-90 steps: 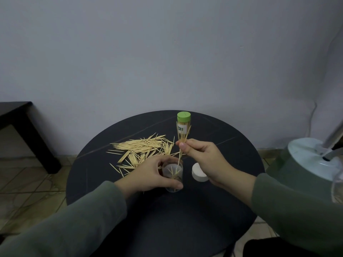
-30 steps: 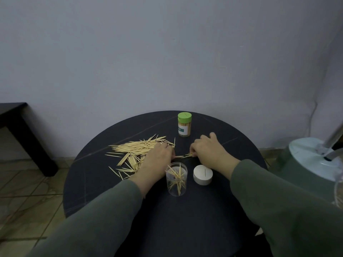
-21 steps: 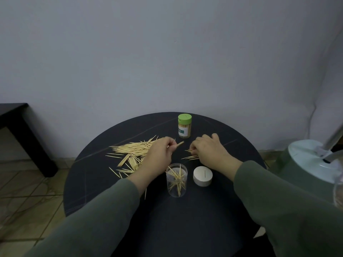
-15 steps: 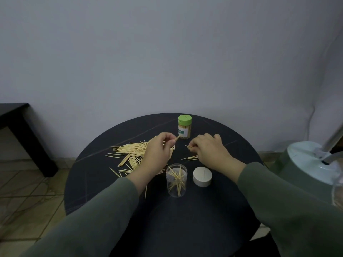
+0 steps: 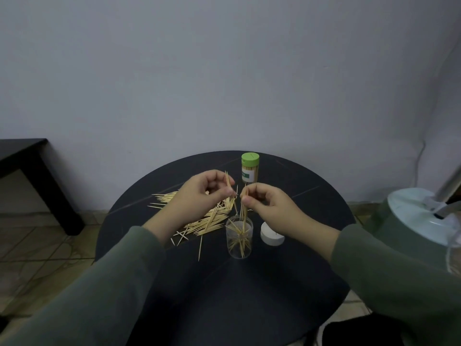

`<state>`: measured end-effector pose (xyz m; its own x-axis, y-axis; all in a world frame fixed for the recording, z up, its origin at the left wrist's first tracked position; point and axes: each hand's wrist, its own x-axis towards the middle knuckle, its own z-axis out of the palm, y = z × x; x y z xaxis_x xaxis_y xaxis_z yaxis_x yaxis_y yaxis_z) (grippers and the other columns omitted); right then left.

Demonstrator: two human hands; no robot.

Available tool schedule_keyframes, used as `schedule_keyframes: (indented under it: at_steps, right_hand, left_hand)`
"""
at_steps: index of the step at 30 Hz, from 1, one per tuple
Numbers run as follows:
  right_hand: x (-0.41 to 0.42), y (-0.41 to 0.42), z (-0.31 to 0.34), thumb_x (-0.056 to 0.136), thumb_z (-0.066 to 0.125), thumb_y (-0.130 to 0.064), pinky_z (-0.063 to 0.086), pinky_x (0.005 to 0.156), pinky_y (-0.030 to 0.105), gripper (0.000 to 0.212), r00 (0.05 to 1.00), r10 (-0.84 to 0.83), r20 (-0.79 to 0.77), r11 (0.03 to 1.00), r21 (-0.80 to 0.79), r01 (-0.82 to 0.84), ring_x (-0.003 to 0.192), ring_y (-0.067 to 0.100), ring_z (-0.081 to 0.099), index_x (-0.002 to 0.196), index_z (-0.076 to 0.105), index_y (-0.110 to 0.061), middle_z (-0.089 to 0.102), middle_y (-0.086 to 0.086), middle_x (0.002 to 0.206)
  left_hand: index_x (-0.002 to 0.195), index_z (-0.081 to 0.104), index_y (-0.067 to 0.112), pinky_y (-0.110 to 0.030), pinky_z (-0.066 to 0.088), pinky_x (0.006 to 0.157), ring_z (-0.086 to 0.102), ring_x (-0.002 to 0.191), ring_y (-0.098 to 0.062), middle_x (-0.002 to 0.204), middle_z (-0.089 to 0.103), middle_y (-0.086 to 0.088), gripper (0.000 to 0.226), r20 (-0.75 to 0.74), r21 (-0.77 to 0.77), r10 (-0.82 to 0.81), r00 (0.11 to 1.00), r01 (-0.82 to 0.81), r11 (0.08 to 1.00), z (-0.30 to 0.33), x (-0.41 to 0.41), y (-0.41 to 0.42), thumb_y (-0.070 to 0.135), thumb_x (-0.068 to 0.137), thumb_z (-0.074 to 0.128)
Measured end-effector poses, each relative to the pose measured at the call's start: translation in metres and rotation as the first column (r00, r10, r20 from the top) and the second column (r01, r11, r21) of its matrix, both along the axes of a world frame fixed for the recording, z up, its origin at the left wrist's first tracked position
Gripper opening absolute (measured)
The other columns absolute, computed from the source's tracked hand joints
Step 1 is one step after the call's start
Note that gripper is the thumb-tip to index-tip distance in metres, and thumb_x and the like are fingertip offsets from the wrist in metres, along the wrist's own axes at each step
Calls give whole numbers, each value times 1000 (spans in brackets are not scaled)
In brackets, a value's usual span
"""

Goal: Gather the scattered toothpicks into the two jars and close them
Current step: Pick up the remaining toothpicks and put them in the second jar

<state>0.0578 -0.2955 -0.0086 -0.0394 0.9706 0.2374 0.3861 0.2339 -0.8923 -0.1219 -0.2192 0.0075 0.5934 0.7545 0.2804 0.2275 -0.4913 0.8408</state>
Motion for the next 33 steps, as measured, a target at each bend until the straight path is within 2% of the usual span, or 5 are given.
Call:
schedule_keyframes:
  at_steps: [3, 11, 16, 20, 33]
  right_hand:
    - [2, 0, -5, 93, 60, -15, 49, 75, 12, 9, 999, 25, 46, 999, -40, -23, 83, 0, 59, 93, 64, -23, 64, -9, 88]
    - [12, 0, -8, 84, 71, -33, 50, 83, 29, 16, 970, 63, 235, 996, -80, -45, 90, 3, 58, 97, 63, -39, 63, -17, 97]
    - [17, -2, -3, 63, 71, -64, 39, 96, 30, 66, 862, 140, 488, 983, -175, -60, 99, -2, 48, 122, 46, -49, 52, -29, 104]
    - [13, -3, -1, 68, 73, -63, 28, 98, 28, 81, 754, 177, 633, 977, -207, -56, 96, -12, 37, 140, 41, -40, 46, -30, 108]
    - [13, 3, -11, 48, 60, -85, 43, 100, 42, 78, 807, 183, 562, 971, -233, -59, 107, 5, 51, 113, 62, -42, 58, -22, 107]
  left_hand:
    - [103, 59, 30, -34, 50, 80, 65, 82, -24, 81, 73, 5, 22, -102, 3, -15, 995, 16, 1000, -1, -7, -9, 23, 85, 71]
    - [100, 62, 32, -19, 39, 65, 46, 67, -1, 85, 71, 17, 31, -165, 59, -17, 986, 27, 998, -13, -13, -11, 25, 77, 80]
    - [100, 67, 44, -24, 40, 64, 43, 68, -7, 88, 66, 18, 27, -263, 86, -58, 963, 83, 993, -9, -22, -3, 41, 75, 77]
    - [98, 70, 46, -34, 46, 68, 55, 72, -16, 81, 67, 22, 26, -414, 90, -78, 907, 126, 988, -8, -23, -2, 42, 73, 77]
    - [97, 74, 32, -19, 43, 73, 54, 86, 1, 89, 56, 16, 14, -378, 314, -3, 926, 131, 940, -21, -2, -11, 37, 85, 69]
